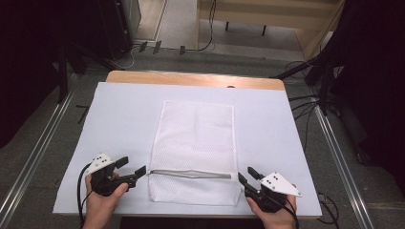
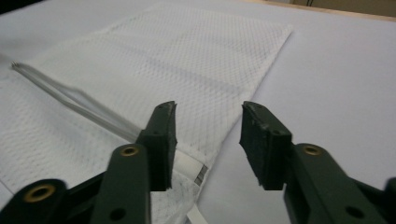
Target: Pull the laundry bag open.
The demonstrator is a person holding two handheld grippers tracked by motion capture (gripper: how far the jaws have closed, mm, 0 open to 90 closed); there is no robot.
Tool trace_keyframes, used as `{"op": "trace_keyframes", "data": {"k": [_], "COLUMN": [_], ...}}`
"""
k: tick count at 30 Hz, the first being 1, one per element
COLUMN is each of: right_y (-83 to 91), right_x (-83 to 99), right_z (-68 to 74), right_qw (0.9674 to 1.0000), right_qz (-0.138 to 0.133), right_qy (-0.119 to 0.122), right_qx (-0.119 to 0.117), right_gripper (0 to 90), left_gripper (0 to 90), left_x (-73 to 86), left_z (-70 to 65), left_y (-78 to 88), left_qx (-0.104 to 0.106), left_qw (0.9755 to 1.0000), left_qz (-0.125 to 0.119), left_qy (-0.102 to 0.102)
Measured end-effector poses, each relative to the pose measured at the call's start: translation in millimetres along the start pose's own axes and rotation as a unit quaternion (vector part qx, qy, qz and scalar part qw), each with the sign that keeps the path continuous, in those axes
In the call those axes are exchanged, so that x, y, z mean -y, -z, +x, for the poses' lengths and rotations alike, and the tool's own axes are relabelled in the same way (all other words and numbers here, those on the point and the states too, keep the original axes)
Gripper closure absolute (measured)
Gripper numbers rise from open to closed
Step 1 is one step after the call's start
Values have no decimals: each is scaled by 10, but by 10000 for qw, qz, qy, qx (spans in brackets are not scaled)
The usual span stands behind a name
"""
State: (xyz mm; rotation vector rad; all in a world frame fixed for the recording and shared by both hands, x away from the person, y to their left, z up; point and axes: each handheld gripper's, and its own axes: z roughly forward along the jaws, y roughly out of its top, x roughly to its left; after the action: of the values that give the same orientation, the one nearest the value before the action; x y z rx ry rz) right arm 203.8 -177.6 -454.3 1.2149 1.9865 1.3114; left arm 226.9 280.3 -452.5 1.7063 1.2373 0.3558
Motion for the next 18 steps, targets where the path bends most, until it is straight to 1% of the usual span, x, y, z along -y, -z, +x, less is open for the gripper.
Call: {"op": "trace_keyframes", "data": {"k": [1,2,3,4,5,6,7,8,9,10,11,12,13,14,15,16,17,18], "right_y": [9,20,39,46,46,64,64,80,80,97,97,103,117,126,126,144,144,165], "right_x": [-5,-11,-27,-32,-32,-33,-33,-33,-33,-36,-36,-37,-31,-25,-25,-15,-15,-7], "right_z": [-27,-56,-111,-142,-142,-202,-202,-263,-263,-320,-320,-359,-430,-464,-464,-537,-537,-608], "right_qw": [10000,9999,9997,9996,9996,9992,9992,9989,9989,9985,9985,9986,9984,9980,9980,9976,9976,9973], "right_qz": [-73,-120,-104,-86,-86,-79,-79,-110,-110,-146,-146,-162,-142,-137,-137,-141,-141,-169], "right_qy": [-53,-91,-241,-280,-280,-359,-359,-383,-383,-446,-446,-442,-461,-498,-498,-540,-540,-578], "right_qx": [-33,-15,6,23,23,126,126,258,258,266,266,255,308,358,358,409,409,413], "right_gripper": [508,492,468,431,431,380,380,345,345,344,344,344,338,337,337,332,332,319], "left_gripper": [133,134,134,134,134,134,134,134,134,134,134,134,133,133,133,133,130,127], "left_x": [1,-1,-1,-2,-2,-5,-5,-6,-8,-7,-7,-6,-4,-6,-6,-10,-10,-14], "left_z": [11,20,33,52,52,64,64,64,69,69,72,74,76,78,78,101,101,129], "left_y": [10,17,25,40,40,63,63,74,84,92,97,100,105,111,111,132,132,159], "left_qx": [-12,-14,-24,-100,-100,-220,-220,-285,-344,-403,-445,-563,-763,-823,-823,-800,-800,-812], "left_qw": [10000,10000,10000,9999,9999,9996,9996,9994,9991,9988,9986,9979,9963,9957,9957,9958,9958,9956], "left_qz": [-28,-41,-53,-125,-125,-179,-179,-211,-216,-237,-240,-216,-198,-200,-200,-289,-289,-326], "left_qy": [-1,23,29,15,15,-21,-21,-36,-93,-119,-156,-221,-337,-368,-368,-342,-342,-329]}}
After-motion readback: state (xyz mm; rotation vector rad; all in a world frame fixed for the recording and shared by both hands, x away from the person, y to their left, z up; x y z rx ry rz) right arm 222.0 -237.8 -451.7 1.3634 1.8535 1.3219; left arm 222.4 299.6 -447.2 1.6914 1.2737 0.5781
